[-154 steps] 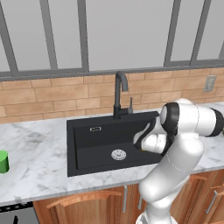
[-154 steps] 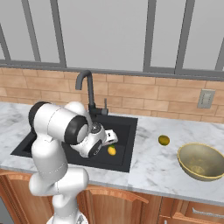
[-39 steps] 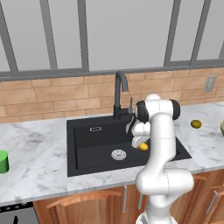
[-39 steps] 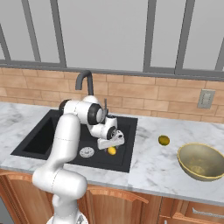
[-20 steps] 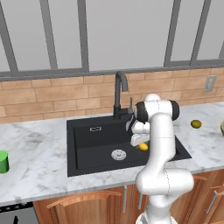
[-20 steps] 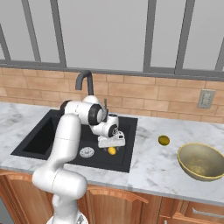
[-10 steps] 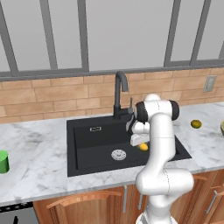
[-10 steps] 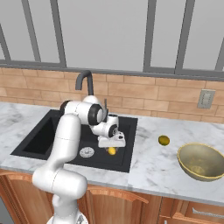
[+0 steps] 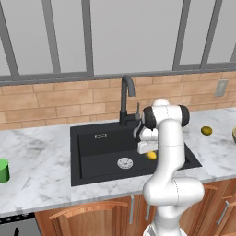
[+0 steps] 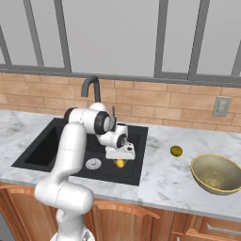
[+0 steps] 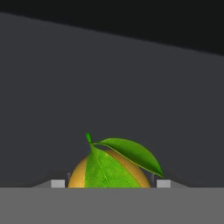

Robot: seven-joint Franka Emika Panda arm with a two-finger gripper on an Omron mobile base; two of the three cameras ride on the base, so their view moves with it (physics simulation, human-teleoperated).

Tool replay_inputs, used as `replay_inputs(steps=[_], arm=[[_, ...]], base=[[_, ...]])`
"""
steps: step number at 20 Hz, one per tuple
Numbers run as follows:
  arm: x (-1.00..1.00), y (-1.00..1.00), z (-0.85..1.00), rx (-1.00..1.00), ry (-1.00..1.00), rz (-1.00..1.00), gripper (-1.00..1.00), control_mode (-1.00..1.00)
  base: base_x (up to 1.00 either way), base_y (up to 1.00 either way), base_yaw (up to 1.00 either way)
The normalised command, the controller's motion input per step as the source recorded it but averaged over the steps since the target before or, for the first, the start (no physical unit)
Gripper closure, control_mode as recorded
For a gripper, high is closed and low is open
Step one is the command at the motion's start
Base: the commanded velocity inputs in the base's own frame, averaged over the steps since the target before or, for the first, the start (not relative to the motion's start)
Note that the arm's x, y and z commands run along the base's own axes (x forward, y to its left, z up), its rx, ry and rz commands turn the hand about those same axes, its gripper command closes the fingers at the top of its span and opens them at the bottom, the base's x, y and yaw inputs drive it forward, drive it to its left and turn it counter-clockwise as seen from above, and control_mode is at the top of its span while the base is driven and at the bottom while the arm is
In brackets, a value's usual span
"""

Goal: Remove the lemon and orange from the sink. Then move the bowl and cup from the counter to the sink for washing.

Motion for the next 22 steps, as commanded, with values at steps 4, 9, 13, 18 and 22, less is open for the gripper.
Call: replay_inputs(steps=[4, 9, 13, 18, 22], arm=[[-0.29, -0.08, 0.11, 0.0, -0.04, -0.03, 1.0, -1.0], [-0.32, -0.07, 0.12, 0.0, -0.1, -0.02, 1.0, -1.0], [-0.32, -0.06, 0.15, 0.0, -0.14, -0.01, 1.0, -1.0], [-0.26, -0.02, 0.23, 0.0, -0.14, 0.0, 1.0, -1.0], [-0.18, -0.02, 0.33, 0.0, -0.07, 0.0, 1.0, -1.0]], base=[[0.0, 0.0, 0.0], [0.0, 0.0, 0.0], [0.0, 0.0, 0.0], [0.0, 0.0, 0.0], [0.0, 0.0, 0.0]])
